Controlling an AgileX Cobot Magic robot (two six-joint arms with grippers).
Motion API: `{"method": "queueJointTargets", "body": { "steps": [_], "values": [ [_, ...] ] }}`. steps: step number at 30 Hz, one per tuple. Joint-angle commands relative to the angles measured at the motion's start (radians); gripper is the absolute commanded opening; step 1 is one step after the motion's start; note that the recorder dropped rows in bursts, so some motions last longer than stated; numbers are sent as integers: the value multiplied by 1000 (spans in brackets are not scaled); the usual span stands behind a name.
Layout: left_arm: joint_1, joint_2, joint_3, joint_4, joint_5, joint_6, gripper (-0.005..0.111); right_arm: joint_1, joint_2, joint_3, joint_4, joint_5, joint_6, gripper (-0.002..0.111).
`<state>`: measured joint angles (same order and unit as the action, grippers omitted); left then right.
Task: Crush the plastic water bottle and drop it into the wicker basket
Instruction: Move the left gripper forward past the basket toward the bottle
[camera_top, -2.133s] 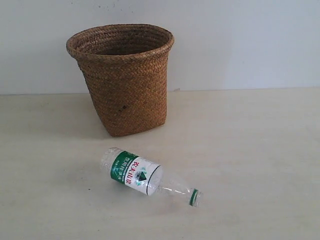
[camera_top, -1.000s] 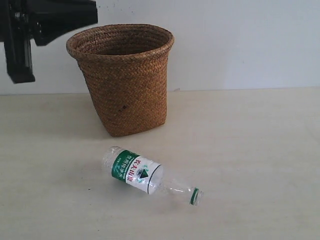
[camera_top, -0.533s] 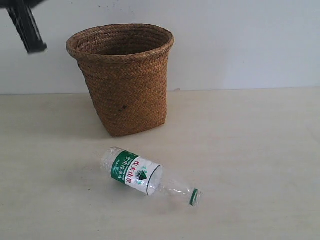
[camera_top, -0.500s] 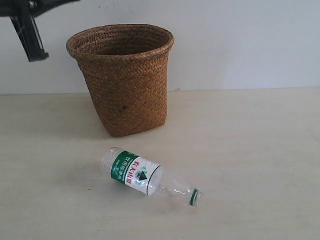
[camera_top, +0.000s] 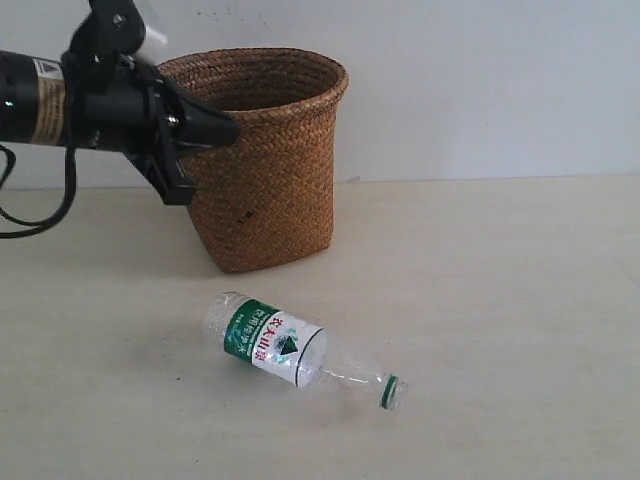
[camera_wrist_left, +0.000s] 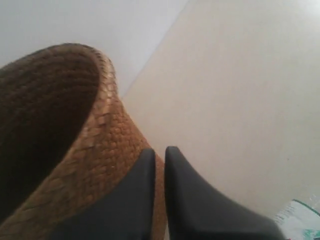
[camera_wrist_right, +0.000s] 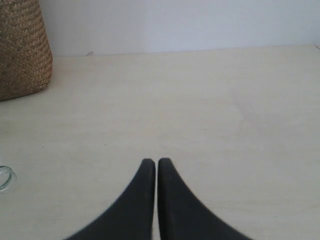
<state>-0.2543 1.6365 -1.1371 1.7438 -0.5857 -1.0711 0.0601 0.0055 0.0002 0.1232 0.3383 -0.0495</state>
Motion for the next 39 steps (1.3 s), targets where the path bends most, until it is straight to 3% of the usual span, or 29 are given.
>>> {"method": "queueJointTargets", "body": {
  "steps": [1, 6, 11, 14, 21, 26, 28, 30, 35, 39],
  "values": [
    [-31, 55, -5, 1, -29, 124, 4, -2, -6, 0, 1, -4, -1, 0],
    [-92, 74, -5, 1, 27, 307, 4, -2, -6, 0, 1, -4, -1, 0],
    [-153, 57, -5, -4, -5, 373, 4, -2, -6, 0, 1, -4, -1, 0],
    [-199, 25, -5, -120, 21, 437, 4, -2, -6, 0, 1, -4, -1, 0],
    [-298, -89, -5, -200, 44, 1184, 4, -2, -6, 0, 1, -4, -1, 0],
    [-325, -141, -5, -523, 65, 1586, 4, -2, -6, 0, 1, -4, -1, 0],
    [-325, -148, -5, -662, 102, 1539, 4, -2, -6, 0, 1, -4, -1, 0],
    [-325, -160, -5, -741, 225, 1455, 4, -2, -6, 0, 1, -4, -1, 0],
    [-325, -157, -5, -845, 682, 1087, 4, -2, -6, 0, 1, -4, -1, 0],
    [-325, -116, -5, -884, 842, 1088, 4, -2, -6, 0, 1, -4, -1, 0]
  ]
}}
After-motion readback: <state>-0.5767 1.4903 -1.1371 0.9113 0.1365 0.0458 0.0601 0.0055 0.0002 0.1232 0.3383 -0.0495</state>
